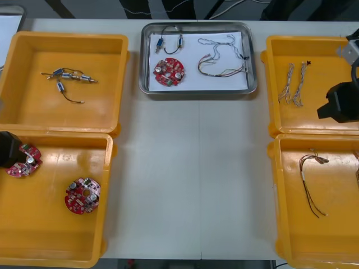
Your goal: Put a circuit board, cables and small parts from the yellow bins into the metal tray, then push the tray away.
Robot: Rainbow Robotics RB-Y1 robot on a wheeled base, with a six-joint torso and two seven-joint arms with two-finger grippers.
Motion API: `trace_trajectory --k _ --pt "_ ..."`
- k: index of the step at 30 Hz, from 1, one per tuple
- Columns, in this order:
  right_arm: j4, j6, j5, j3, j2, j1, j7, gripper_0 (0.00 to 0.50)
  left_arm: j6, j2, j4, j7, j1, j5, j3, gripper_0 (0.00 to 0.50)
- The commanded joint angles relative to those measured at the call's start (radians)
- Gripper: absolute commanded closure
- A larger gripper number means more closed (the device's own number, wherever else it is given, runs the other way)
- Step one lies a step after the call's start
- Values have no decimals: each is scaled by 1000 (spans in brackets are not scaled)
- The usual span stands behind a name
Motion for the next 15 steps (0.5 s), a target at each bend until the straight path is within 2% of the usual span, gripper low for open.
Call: trace_trajectory --k 1,15 --pt "-33 3 28 -108 -40 71 2 0 -9 15 -24 -76 18 -8 31 0" --pt "-31 3 39 -247 -40 261 90 0 -9 15 -24 -76 18 -8 31 0"
